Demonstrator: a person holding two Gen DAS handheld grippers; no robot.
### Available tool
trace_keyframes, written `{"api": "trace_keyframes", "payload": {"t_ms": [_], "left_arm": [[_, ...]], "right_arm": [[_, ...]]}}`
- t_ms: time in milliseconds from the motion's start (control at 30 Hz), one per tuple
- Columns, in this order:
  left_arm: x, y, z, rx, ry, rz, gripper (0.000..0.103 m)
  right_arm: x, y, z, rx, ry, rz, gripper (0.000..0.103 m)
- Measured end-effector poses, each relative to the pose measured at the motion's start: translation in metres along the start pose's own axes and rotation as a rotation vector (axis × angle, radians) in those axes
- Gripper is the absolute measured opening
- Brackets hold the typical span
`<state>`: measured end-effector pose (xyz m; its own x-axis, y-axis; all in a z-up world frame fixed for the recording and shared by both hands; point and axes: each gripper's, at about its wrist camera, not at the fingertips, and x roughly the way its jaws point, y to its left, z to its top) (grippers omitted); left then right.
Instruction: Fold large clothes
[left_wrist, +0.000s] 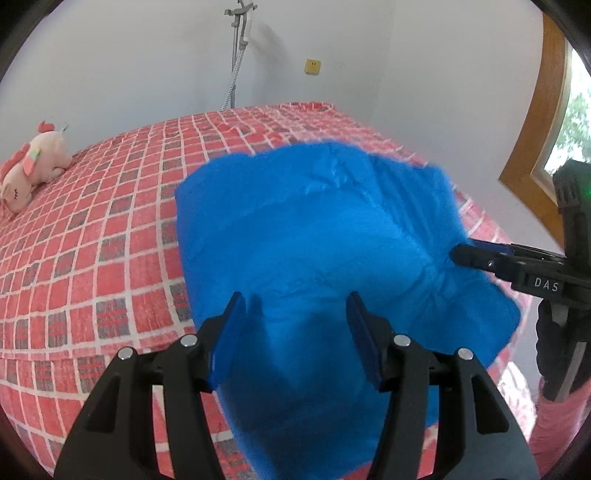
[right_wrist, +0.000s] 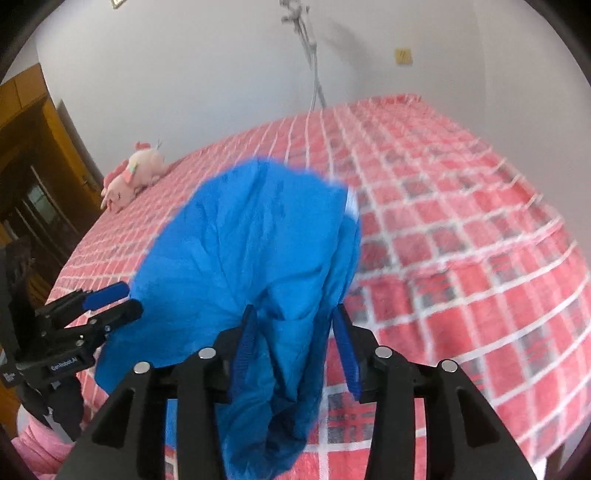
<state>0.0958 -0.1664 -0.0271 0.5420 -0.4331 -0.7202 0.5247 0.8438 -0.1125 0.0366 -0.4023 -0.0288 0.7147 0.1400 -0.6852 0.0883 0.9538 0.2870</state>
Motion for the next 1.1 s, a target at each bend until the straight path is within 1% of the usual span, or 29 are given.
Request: {"api": "trace_keyframes", "payload": {"t_ms": [33,100,167,233,300,333,367,433,500,533,600,733,867,933,1000,1033,1100], "left_arm": [[-0.004,0.003,0.007,-0.003,-0.009,0.006,0.055],[-0.006,0.01,0.019,-0.021,-0.013,0.01,0.055],[-0.003,0.016,0.037,-0.044,-0.007,0.005,0.055],[0.007,0.02,0.051,-0.068,0.012,0.015,0.055],[0.023,0.022,0.067,-0.086,0.035,0.039,0.055],[0.029,0.023,0.071,-0.09,0.037,0.05,0.055],[0.038,0.023,0.077,-0.094,0.043,0.06,0.055],[0.052,0.025,0.084,-0.105,0.059,0.062,0.055],[0.067,0.027,0.085,-0.118,0.089,0.047,0.055],[0.073,0.027,0.085,-0.117,0.101,0.043,0.055],[0.089,0.028,0.082,-0.108,0.112,0.046,0.058],[0.108,0.034,0.079,-0.15,0.155,-0.002,0.057],[0.123,0.031,0.076,-0.141,0.179,0.043,0.058],[0.124,0.03,0.076,-0.136,0.185,0.049,0.059],[0.121,0.032,0.077,-0.143,0.187,0.037,0.058],[0.117,0.034,0.077,-0.149,0.185,0.033,0.058],[0.099,0.039,0.075,-0.175,0.164,0.025,0.057]], "right_arm": [[-0.011,0.006,0.008,-0.024,-0.043,-0.03,0.042],[-0.021,0.015,0.019,-0.053,-0.085,-0.067,0.042],[-0.025,0.028,0.035,-0.078,-0.115,-0.065,0.042],[-0.016,0.038,0.05,-0.098,-0.102,-0.036,0.042],[0.007,0.048,0.064,-0.099,-0.048,-0.001,0.042],[0.018,0.05,0.069,-0.095,-0.024,0.0,0.042],[0.033,0.05,0.075,-0.085,-0.007,-0.017,0.042],[0.049,0.045,0.08,-0.061,-0.003,-0.052,0.042],[0.066,0.034,0.082,-0.029,0.005,-0.094,0.04],[0.072,0.028,0.081,-0.011,0.017,-0.1,0.039],[0.085,0.012,0.075,0.026,0.051,-0.087,0.039],[0.105,-0.009,0.063,0.077,0.088,-0.074,0.038],[0.12,-0.02,0.054,0.12,0.081,-0.062,0.038],[0.122,-0.021,0.052,0.125,0.082,-0.061,0.038],[0.119,-0.019,0.055,0.121,0.087,-0.06,0.038],[0.116,-0.019,0.056,0.126,0.084,-0.052,0.037],[0.098,-0.019,0.057,0.139,0.051,-0.027,0.037]]}}
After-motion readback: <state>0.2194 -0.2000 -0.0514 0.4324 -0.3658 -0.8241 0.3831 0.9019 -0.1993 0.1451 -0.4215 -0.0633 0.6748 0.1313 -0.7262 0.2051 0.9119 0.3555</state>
